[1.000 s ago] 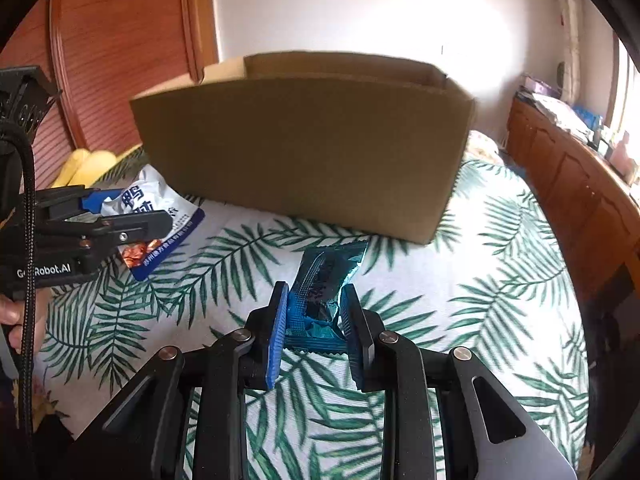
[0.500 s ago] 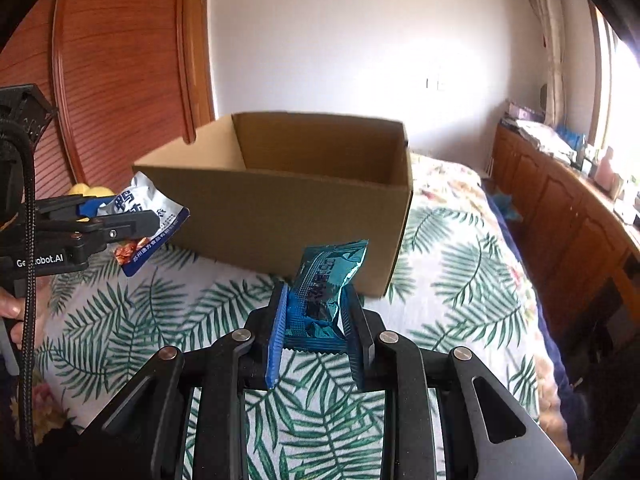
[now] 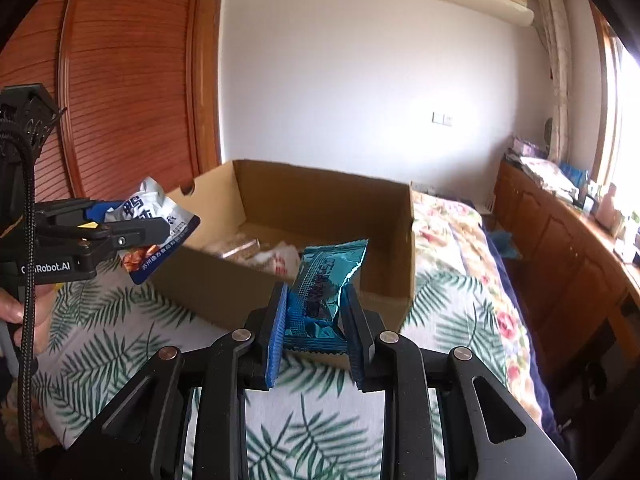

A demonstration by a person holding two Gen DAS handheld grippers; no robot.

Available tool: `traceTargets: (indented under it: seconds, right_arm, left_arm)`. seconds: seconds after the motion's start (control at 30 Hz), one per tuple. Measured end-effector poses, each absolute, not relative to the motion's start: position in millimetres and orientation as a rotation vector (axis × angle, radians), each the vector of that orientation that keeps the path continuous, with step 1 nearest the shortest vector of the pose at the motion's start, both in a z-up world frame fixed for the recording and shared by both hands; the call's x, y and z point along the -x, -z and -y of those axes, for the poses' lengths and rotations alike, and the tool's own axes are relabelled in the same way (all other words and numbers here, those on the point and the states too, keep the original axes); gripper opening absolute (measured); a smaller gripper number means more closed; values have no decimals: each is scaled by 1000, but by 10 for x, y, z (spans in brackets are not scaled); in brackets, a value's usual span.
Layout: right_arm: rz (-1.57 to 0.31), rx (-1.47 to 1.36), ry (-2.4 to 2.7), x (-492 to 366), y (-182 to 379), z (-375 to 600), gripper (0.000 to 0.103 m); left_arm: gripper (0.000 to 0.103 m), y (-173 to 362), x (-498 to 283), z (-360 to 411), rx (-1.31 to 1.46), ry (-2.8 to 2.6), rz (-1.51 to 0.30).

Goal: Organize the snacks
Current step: 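Lift both held snacks and carry them over the cardboard box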

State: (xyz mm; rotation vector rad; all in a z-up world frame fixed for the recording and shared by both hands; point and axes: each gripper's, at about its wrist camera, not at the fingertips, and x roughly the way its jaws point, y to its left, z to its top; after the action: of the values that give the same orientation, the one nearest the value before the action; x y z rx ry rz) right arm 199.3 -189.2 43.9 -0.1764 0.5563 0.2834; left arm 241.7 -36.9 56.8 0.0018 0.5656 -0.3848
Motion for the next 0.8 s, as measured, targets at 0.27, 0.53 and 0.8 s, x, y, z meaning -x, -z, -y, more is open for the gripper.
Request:
traceTargets:
  seconds: [0.27,0.53,0.8]
  right_arm:
    - [-539,176,-308,-2328,-474,1816,25]
    - [-548,184,-323,-2585,-375,1711,25]
    - [-563,181,-327,-2777,-291,1712,25]
  left_arm:
    - [59,-542,-2736,309,8,355,-561]
    - [59,-403,-2985,315,11,341,-584]
    - [59,-300,-3120,392,6,342,-601]
